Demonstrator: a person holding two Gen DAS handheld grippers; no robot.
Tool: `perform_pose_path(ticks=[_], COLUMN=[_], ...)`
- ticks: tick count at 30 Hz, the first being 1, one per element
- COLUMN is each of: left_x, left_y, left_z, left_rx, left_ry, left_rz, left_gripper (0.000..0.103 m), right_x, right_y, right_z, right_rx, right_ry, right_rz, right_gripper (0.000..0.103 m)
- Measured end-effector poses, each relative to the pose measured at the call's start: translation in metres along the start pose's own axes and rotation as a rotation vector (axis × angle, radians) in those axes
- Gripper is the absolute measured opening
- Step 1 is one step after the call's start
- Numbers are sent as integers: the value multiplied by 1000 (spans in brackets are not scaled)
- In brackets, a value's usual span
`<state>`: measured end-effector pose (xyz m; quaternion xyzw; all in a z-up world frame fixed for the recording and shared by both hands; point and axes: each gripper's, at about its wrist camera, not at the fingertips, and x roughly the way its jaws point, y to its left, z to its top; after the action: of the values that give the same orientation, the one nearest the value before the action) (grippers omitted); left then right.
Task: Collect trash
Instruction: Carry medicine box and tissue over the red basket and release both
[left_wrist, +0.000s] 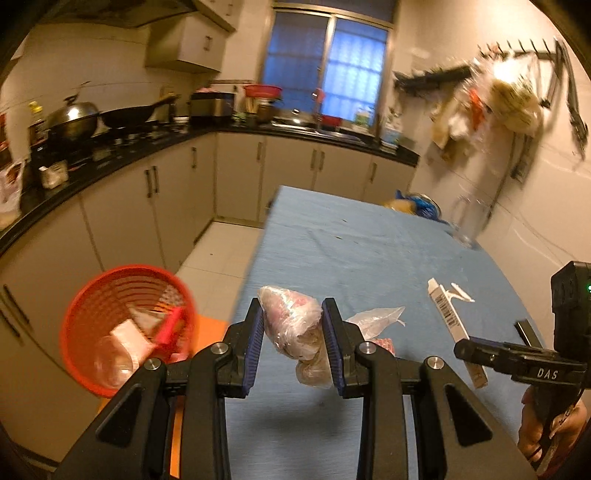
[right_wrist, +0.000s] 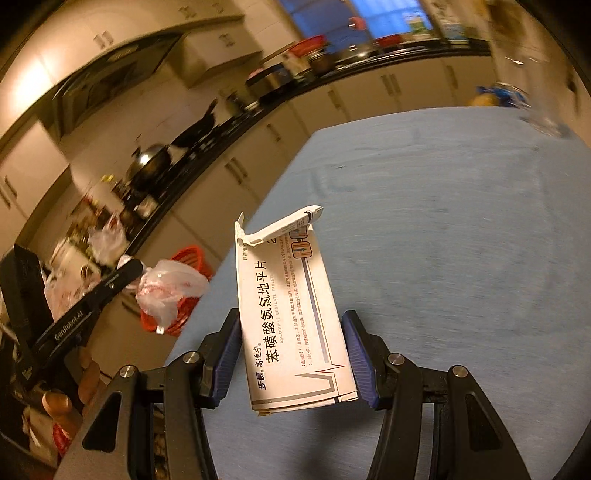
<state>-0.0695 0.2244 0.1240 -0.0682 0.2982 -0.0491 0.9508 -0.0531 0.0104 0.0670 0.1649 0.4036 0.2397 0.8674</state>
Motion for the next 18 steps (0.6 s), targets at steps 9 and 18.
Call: perform_pose_path(ticks=[9,18], left_x=[-21,-24], left_y=[87,147], left_z=[0,-3], left_rx=[-87,-104], left_ry=[-47,-68], left_rz=[123,260], left_gripper=[30,30], right_x=[51,103], right_y=[80,146], right_z=[16,35], right_rx=[-123,-184], right_ry=[82,159], right_rz=[84,177], right_gripper=[59,59])
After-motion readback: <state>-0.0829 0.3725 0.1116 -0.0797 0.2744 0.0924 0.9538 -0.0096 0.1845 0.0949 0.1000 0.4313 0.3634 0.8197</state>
